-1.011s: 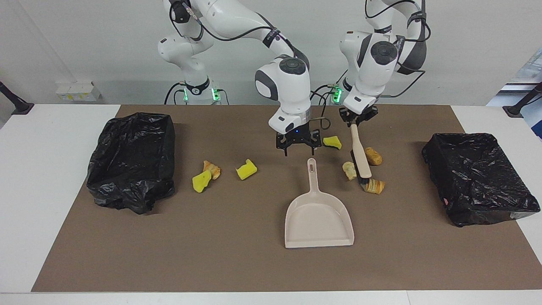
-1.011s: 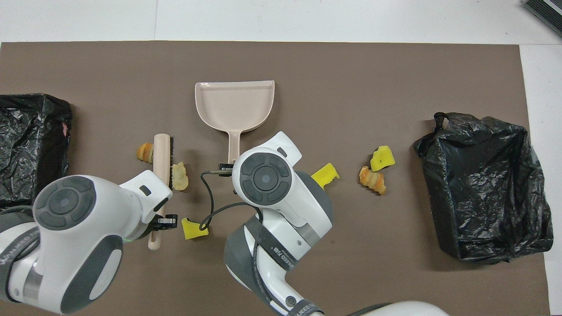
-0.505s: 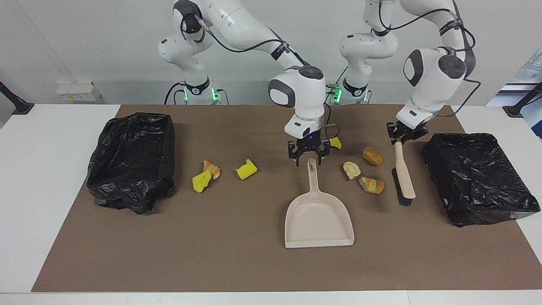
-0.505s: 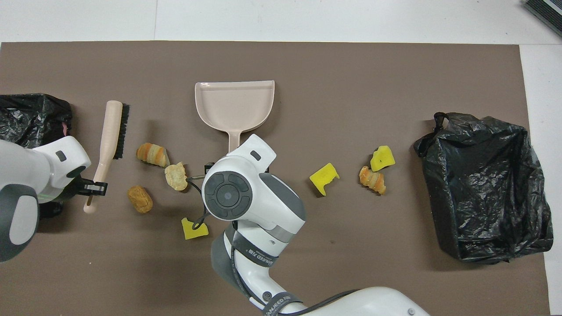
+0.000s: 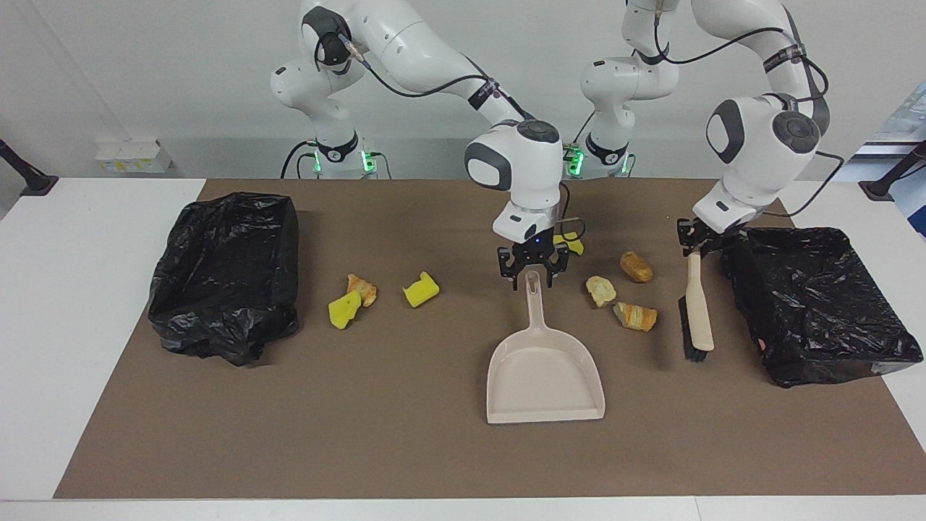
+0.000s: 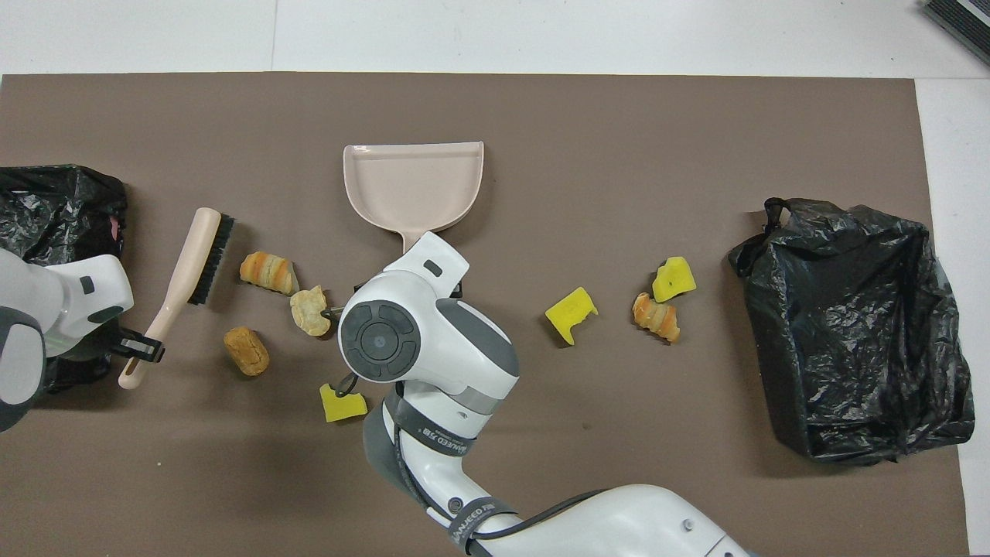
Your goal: Sweep and dump trash in bin
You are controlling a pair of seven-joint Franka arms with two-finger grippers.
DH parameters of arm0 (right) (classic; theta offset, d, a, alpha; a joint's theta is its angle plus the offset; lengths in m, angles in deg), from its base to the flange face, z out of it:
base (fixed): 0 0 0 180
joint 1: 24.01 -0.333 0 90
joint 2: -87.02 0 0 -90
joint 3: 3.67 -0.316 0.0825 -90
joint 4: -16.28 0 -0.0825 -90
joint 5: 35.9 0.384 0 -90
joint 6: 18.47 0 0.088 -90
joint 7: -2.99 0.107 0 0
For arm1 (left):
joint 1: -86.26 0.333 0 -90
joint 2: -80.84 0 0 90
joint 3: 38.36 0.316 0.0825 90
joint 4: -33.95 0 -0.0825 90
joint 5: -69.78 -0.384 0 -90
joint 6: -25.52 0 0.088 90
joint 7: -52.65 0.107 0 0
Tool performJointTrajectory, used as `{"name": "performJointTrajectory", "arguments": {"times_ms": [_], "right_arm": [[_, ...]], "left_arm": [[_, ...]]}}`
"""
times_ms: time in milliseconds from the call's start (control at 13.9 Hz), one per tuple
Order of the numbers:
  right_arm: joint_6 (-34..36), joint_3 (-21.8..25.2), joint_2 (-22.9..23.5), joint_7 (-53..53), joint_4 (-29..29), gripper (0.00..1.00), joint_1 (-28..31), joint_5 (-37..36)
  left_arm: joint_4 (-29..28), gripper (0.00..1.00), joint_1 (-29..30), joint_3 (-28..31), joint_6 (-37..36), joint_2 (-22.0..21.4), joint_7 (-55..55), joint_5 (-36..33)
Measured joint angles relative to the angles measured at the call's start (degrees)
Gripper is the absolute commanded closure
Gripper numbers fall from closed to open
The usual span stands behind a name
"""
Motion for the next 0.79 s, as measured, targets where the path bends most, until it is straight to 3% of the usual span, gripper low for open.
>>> {"name": "performJointTrajectory", "arguments": {"times_ms": [72, 433, 794], "right_arm": [[0.0, 0.0, 0.0, 0.0, 0.1, 1.00, 0.0, -0.2], [1.1, 0.2, -0.3, 0.0, 0.7, 1.00, 0.4, -0.6], [6.7, 0.4, -7.0, -5.5, -0.7, 1.00, 2.9, 3.9]], "left_arm": [[-0.8, 1.00, -0.5, -0.3, -0.4, -0.3, 0.1, 0.0], [-1.8, 1.00, -8.5, -0.9, -4.7, -1.3, 0.3, 0.0], [0.7, 1.00, -11.8, -1.1, -13.1, -5.9, -6.5, 0.0]]}}
